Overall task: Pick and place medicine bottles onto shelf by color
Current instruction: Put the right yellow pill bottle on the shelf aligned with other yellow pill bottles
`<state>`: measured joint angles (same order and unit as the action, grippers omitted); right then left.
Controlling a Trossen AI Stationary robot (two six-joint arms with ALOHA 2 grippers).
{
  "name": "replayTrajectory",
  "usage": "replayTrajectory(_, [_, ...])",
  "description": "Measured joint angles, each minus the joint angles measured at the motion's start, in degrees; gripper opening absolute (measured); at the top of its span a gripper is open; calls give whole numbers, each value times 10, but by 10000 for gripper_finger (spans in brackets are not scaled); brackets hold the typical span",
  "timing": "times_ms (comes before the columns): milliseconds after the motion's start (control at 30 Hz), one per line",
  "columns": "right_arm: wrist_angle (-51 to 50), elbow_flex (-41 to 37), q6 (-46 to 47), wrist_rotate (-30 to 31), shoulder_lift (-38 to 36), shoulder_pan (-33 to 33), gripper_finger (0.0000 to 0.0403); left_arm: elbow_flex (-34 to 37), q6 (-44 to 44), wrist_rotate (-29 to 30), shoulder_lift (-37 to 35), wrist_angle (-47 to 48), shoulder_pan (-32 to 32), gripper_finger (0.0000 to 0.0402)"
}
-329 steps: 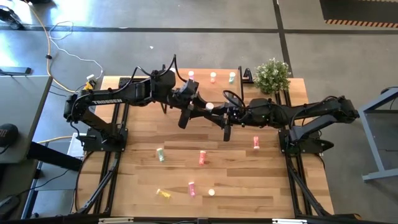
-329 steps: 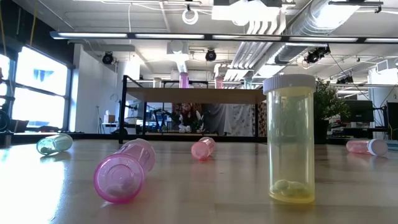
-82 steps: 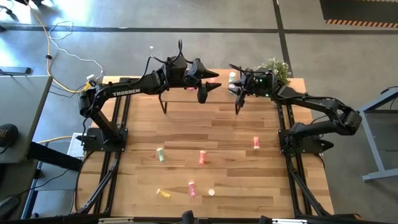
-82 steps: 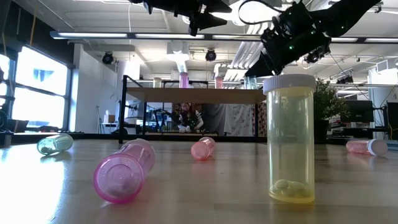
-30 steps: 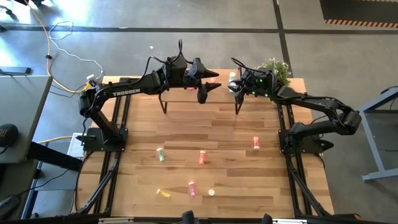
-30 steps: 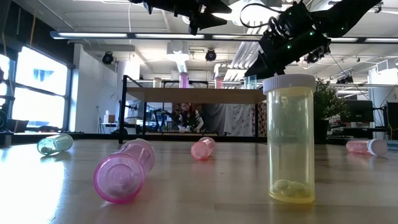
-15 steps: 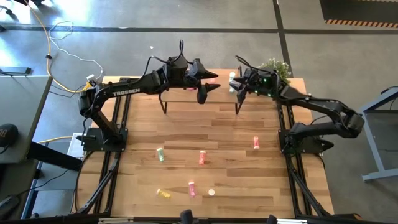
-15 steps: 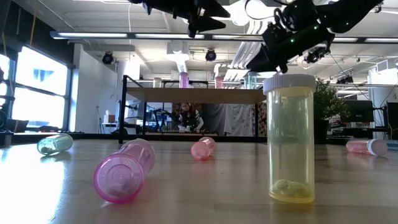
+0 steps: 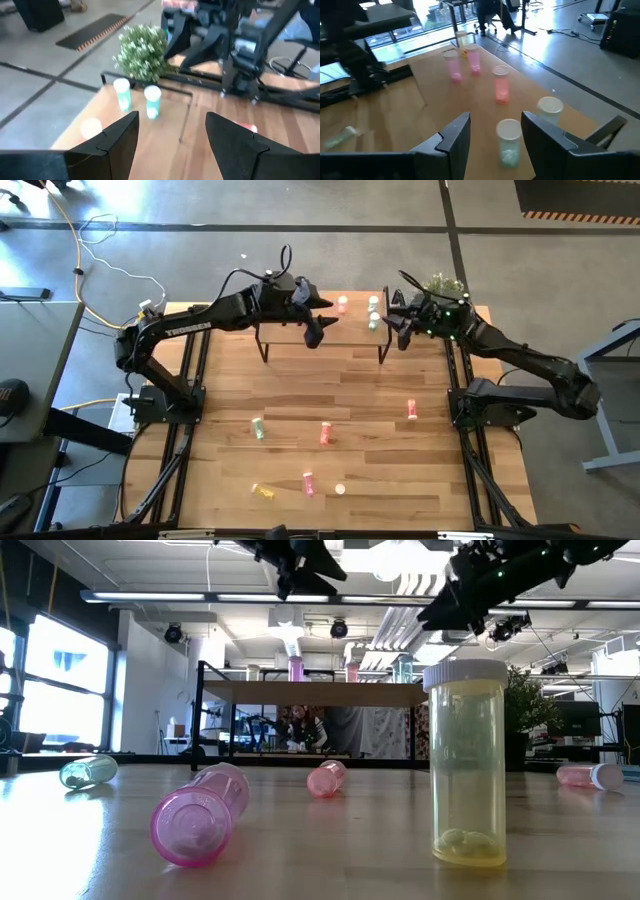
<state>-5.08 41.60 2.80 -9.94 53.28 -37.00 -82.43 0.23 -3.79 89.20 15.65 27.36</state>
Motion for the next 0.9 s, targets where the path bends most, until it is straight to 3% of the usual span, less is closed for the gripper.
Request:
replayTrajectory(167, [-58, 10, 22, 6, -40, 35, 167, 0, -9, 1, -31, 73, -13, 220])
replayTrajectory(333, [-173, 70, 17, 69, -45, 79, 167, 0, -16, 3, -45, 157, -34, 220])
replayTrajectory(467, [-225, 103, 36, 80, -42, 117, 167, 0, -21, 2, -47, 212, -59, 220])
replayTrajectory(667, [-289, 118, 105, 82, -42, 192, 167, 0, -21, 2, -48, 266, -101, 220])
replayTrajectory(900, [-297, 118, 212, 83, -38, 292, 167, 0, -30, -8, -48, 317, -159, 220])
